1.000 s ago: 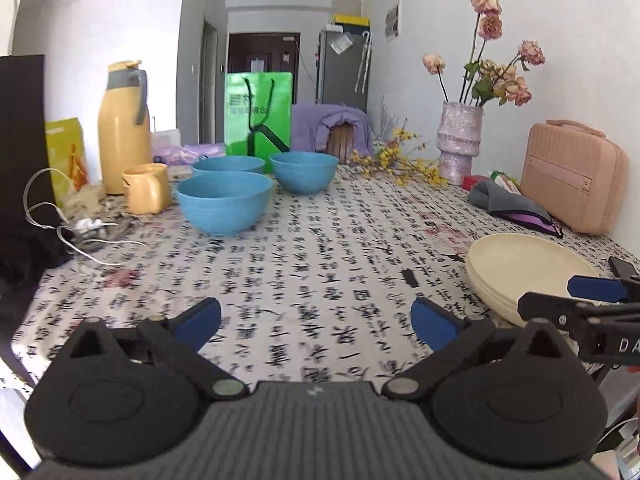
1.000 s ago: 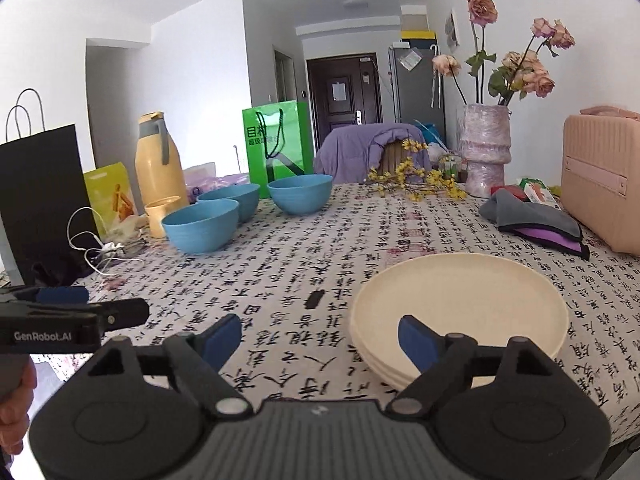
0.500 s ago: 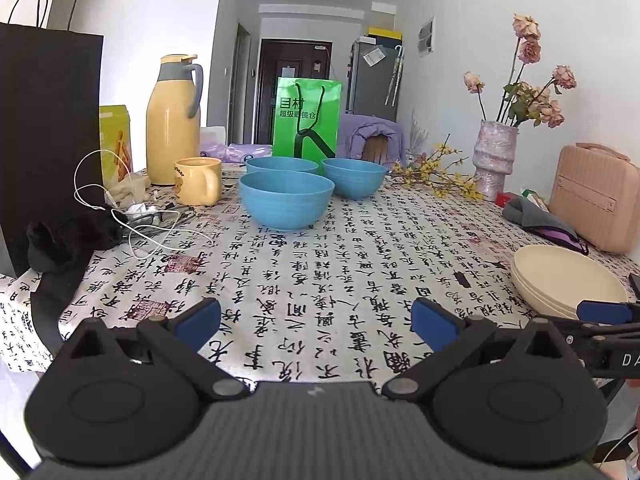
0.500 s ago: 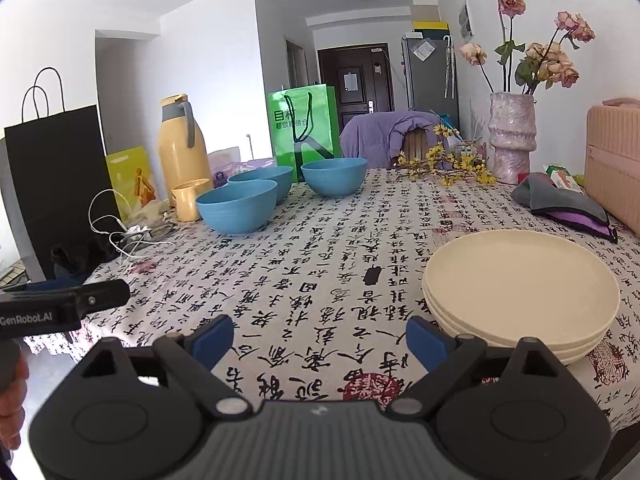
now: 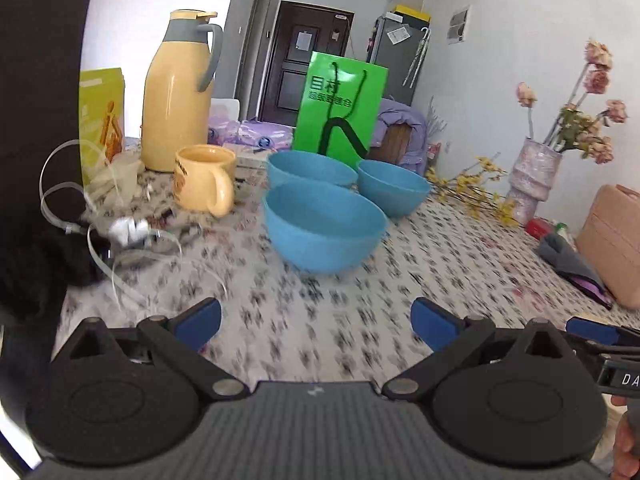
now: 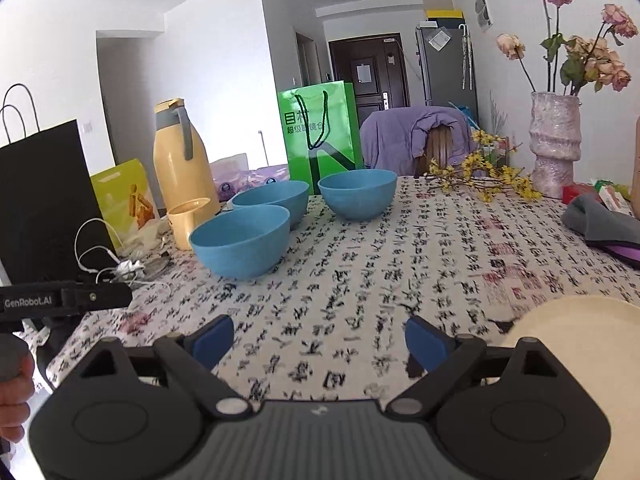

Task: Organize plates and bowls
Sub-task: 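Move both open tools toward the light-blue bowls beside the yellow mug, then close the left tool on a blue bowl rim while the right tool grasps another bowl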

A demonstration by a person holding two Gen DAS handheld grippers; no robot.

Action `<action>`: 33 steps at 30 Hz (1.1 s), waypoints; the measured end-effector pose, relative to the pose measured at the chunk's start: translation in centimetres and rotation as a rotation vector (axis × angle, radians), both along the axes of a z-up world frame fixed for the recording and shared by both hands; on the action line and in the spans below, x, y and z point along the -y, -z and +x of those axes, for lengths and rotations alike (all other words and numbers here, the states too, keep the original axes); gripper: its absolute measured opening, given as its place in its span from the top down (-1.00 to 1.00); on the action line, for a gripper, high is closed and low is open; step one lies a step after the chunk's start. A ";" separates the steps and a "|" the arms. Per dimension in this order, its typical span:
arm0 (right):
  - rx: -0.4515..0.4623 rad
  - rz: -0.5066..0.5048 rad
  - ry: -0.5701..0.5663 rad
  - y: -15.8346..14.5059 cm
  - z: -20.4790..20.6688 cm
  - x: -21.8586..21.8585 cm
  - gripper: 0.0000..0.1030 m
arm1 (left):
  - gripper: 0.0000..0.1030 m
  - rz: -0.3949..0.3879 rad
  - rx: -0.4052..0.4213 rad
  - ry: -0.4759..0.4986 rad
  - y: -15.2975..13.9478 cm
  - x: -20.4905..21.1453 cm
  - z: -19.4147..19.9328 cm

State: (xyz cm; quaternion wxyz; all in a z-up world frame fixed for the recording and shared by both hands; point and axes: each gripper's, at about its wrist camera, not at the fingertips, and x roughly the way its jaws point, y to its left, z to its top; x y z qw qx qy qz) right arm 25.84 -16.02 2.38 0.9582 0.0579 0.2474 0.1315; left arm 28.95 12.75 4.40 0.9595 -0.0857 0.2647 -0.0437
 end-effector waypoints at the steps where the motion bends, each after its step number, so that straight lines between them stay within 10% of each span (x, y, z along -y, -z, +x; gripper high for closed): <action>1: -0.010 0.008 0.001 -0.1 1.8 -0.4 -0.77 | -1.00 0.005 0.001 0.006 -0.3 -0.4 1.7; 7: -0.090 0.109 -0.010 -0.2 12.1 -3.2 -0.69 | -0.96 -0.055 -0.024 0.084 -0.9 -1.9 11.1; 17: -0.210 0.095 -0.031 1.9 24.5 -8.8 -0.32 | -0.29 -0.019 -0.255 0.061 2.9 -3.4 21.7; 22: -0.308 0.072 -0.034 3.3 27.0 -9.6 0.44 | 0.57 -0.020 -0.320 0.138 3.9 -3.5 22.6; 24: -0.335 0.080 -0.037 3.6 27.3 -9.7 0.79 | 0.61 -0.006 -0.332 0.156 3.9 -3.3 22.4; 33: -0.336 0.051 -0.033 2.4 24.5 -8.9 0.82 | 0.71 0.000 -0.360 0.157 2.5 -2.1 19.2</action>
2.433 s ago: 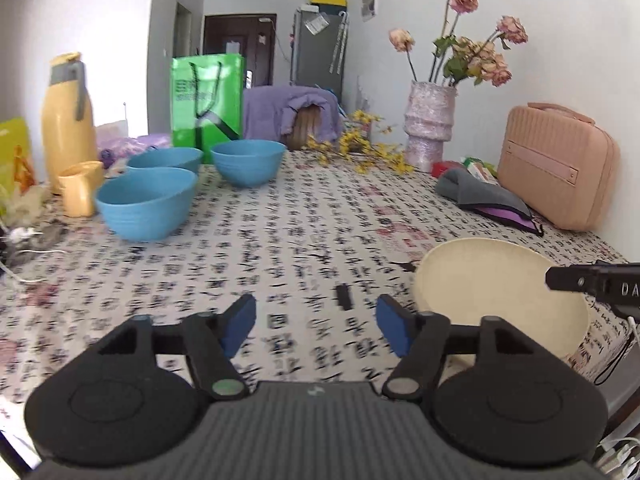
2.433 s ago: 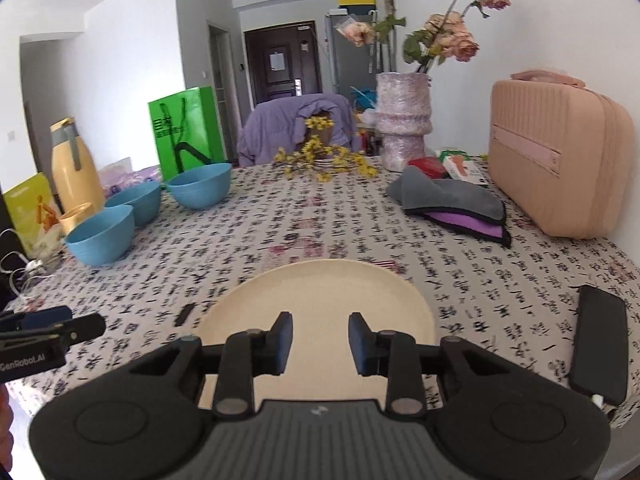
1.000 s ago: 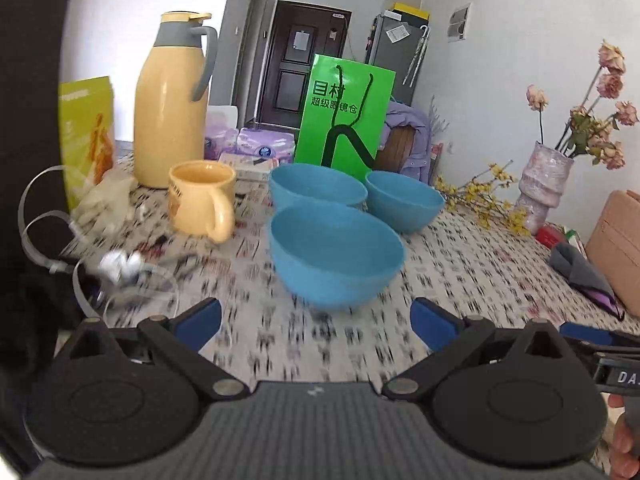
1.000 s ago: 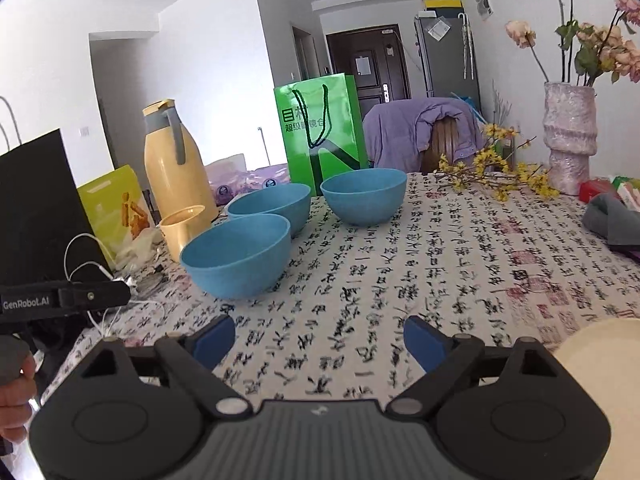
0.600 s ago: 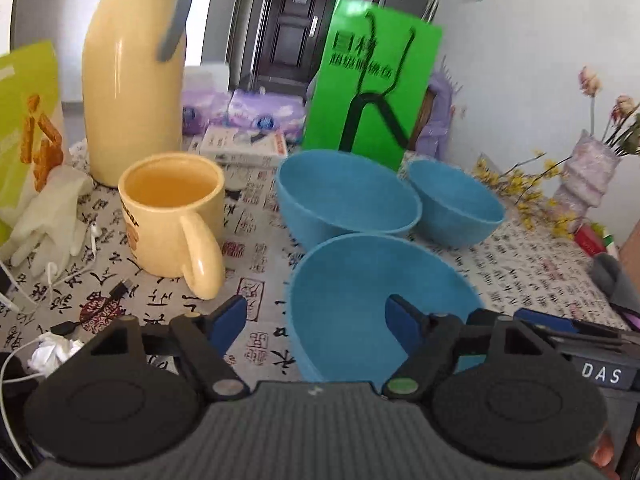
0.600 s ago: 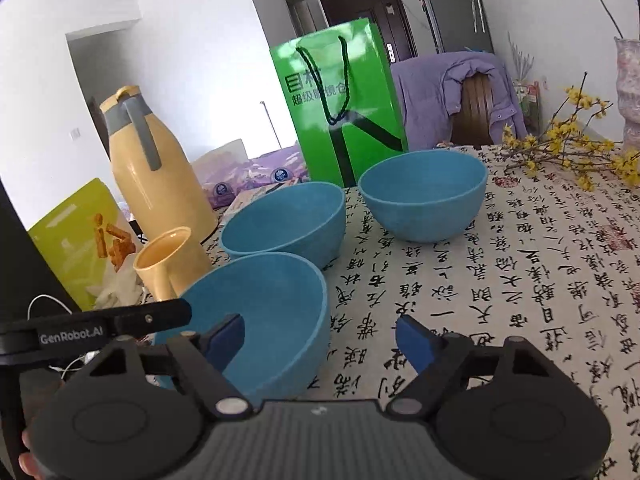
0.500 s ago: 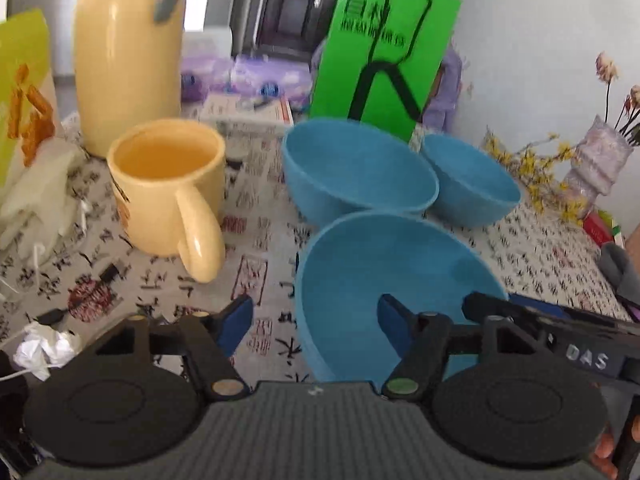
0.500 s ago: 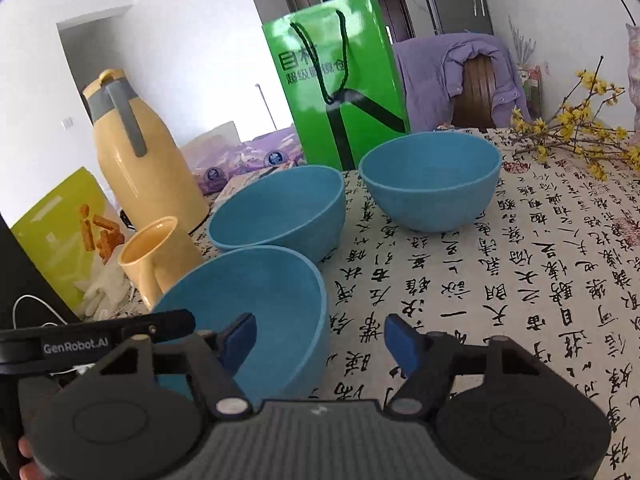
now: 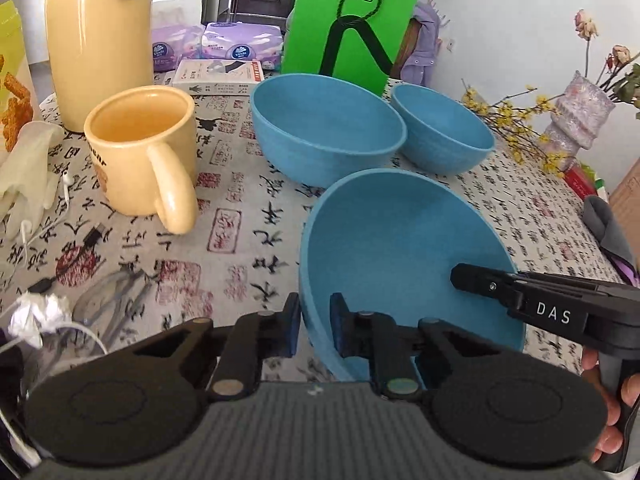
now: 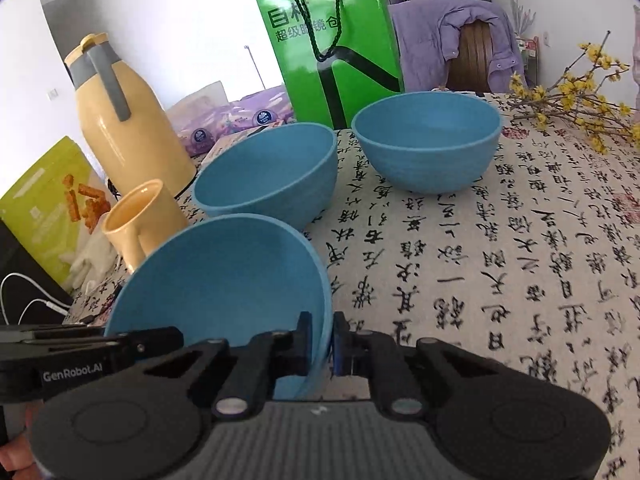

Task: Organize plates and bowls
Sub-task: 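Carry the left tool's blue bowl toward the plate stack while the right tool carries its bowl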

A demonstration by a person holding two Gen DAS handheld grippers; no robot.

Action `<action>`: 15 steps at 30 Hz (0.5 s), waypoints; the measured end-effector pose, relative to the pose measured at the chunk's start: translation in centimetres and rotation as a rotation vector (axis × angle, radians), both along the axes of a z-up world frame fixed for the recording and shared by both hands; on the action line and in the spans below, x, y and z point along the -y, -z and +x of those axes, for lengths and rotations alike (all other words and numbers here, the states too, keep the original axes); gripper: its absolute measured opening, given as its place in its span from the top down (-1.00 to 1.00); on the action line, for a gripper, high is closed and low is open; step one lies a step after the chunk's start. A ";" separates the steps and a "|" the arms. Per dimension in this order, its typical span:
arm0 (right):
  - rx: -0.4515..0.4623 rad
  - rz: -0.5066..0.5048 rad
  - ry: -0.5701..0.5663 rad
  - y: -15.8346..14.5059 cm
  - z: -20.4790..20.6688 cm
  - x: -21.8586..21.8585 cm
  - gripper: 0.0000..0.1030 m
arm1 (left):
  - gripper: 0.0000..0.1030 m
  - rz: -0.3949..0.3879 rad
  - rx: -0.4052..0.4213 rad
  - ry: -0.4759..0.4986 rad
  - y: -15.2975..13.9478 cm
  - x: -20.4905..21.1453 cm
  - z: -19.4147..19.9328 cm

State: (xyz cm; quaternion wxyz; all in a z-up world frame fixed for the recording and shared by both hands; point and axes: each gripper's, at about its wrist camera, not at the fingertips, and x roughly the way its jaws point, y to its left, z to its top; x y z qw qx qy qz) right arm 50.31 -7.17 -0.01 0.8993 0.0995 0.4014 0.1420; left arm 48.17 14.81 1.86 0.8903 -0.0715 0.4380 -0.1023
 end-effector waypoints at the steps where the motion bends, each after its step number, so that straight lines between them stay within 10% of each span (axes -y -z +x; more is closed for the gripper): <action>1: 0.004 -0.003 0.001 -0.3 -0.8 0.3 0.82 | 0.71 -0.006 0.006 0.000 -0.2 0.2 -0.8; 15: 0.027 -0.024 0.038 -2.0 -16.7 5.9 0.81 | 0.75 -0.040 0.080 0.010 -0.5 5.9 -15.9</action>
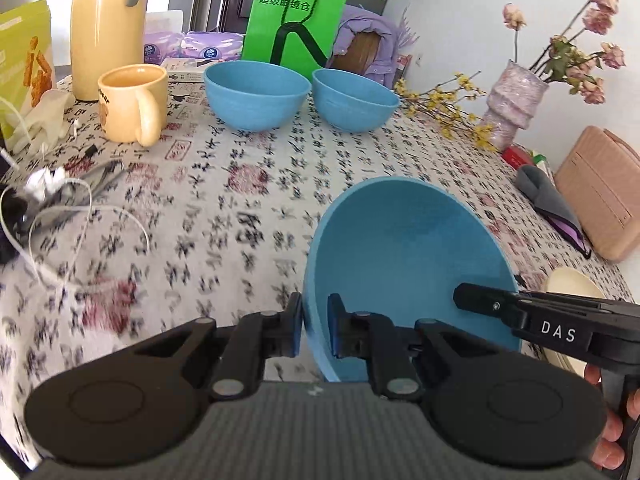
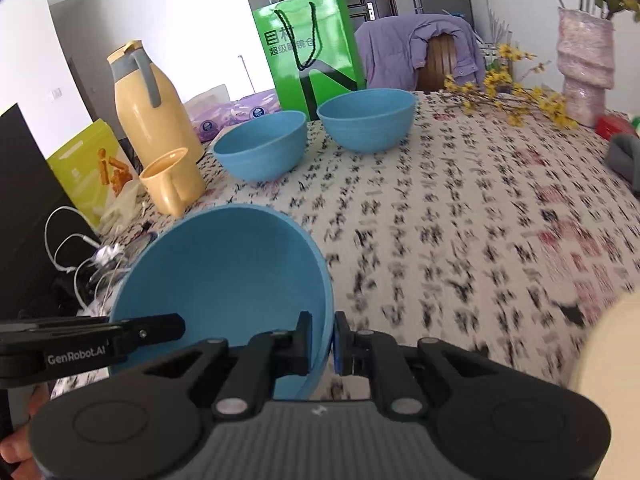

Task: Organize plates and bowls
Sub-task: 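Carry the left tool's blue bowl toward the plate stack while the right tool carries its bowl, then set the left tool's bowl on the table and open it while the right tool releases its bowl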

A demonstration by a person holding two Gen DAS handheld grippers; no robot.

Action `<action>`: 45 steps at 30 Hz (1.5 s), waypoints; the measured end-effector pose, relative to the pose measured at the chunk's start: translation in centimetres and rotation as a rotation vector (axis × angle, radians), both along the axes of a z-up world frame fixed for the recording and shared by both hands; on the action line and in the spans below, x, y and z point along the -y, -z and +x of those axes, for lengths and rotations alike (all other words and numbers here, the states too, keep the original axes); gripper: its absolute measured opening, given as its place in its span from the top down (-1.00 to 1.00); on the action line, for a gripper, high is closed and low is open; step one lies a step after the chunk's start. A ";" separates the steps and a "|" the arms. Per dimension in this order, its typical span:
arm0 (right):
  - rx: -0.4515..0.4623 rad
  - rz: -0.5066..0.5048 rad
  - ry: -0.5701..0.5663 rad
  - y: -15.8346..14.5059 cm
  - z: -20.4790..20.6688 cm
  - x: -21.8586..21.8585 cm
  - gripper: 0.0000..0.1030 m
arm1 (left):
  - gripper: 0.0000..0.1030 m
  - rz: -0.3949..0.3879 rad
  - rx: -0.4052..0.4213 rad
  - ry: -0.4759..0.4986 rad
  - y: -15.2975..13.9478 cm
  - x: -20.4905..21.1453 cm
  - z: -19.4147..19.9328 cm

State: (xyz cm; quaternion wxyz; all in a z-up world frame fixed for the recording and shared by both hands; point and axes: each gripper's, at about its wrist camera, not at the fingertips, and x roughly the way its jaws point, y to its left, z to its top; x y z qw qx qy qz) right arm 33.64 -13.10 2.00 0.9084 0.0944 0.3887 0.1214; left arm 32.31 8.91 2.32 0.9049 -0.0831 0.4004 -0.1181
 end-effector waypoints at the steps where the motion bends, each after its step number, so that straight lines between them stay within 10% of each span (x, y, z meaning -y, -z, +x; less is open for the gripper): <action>1: -0.001 0.007 0.008 0.0 -0.9 0.4 0.81 | 0.75 0.003 0.004 0.004 0.1 0.5 -0.8; 21: -0.021 0.045 0.066 2.1 -4.8 4.6 0.63 | 0.66 -0.014 -0.023 0.045 2.2 4.2 -2.4; 32: 0.128 -0.024 0.052 0.7 -5.3 3.9 -0.39 | -0.72 0.104 0.213 -0.005 0.8 5.3 -5.5; 45: 0.409 -0.159 0.004 -1.5 -15.3 5.4 -0.80 | -1.00 0.183 0.484 -0.113 -1.2 4.0 -16.4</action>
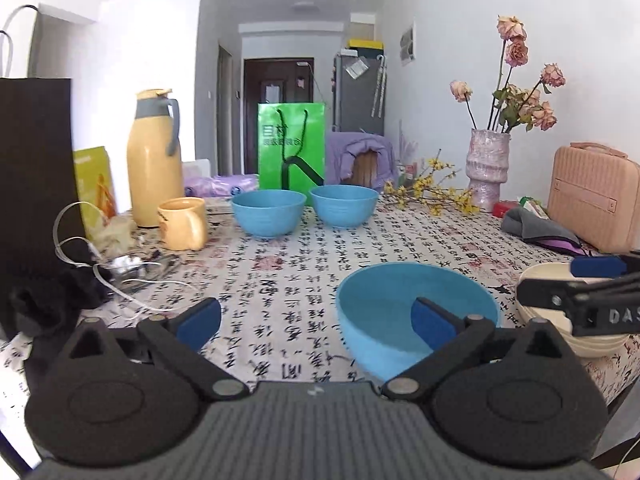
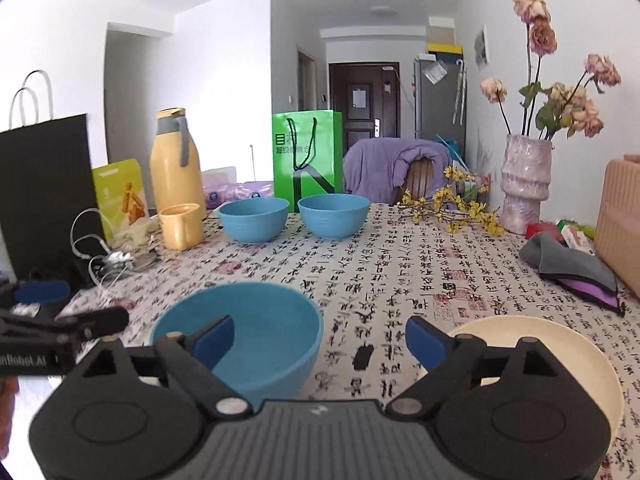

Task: Organize plates and bowls
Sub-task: 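Set the left tool's bowl on the table and open it while the right tool releases its bowl, then move both open tools toward the remaining blue bowls by the green bag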

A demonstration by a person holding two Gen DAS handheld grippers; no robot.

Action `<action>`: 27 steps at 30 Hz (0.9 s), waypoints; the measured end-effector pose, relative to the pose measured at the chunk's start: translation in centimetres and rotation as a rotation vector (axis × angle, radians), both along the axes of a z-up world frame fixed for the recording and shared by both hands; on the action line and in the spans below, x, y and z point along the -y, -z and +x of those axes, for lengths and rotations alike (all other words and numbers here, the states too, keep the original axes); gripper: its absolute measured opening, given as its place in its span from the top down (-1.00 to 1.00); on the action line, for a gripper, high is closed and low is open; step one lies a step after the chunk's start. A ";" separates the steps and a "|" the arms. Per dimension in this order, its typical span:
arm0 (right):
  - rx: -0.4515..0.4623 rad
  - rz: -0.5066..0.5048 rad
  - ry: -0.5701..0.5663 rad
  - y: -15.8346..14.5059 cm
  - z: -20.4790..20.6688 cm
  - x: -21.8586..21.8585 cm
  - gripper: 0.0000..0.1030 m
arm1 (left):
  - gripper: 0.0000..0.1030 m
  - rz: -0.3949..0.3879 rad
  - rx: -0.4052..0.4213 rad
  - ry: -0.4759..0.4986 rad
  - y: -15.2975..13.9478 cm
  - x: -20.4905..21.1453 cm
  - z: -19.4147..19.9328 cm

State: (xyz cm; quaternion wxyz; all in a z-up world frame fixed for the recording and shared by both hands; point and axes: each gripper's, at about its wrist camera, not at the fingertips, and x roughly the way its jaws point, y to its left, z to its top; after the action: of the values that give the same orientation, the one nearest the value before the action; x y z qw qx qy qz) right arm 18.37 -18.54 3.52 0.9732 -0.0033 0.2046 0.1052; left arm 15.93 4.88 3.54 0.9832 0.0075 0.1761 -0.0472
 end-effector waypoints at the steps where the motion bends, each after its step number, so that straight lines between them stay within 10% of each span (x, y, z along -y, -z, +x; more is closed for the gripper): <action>1: 0.004 -0.006 -0.001 0.2 -0.8 0.1 -0.80 | -1.00 0.001 0.005 -0.011 0.1 -0.1 -0.6; 27: 0.063 -0.035 0.006 -0.4 -1.5 0.9 -0.80 | -1.00 -0.018 0.014 -0.022 -1.2 -0.1 0.8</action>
State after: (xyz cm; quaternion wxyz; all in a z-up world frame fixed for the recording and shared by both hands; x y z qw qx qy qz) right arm 16.85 -19.44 3.92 0.9793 -0.0228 0.1757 0.0983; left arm 16.71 5.01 4.74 0.9849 -0.0032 0.1690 -0.0377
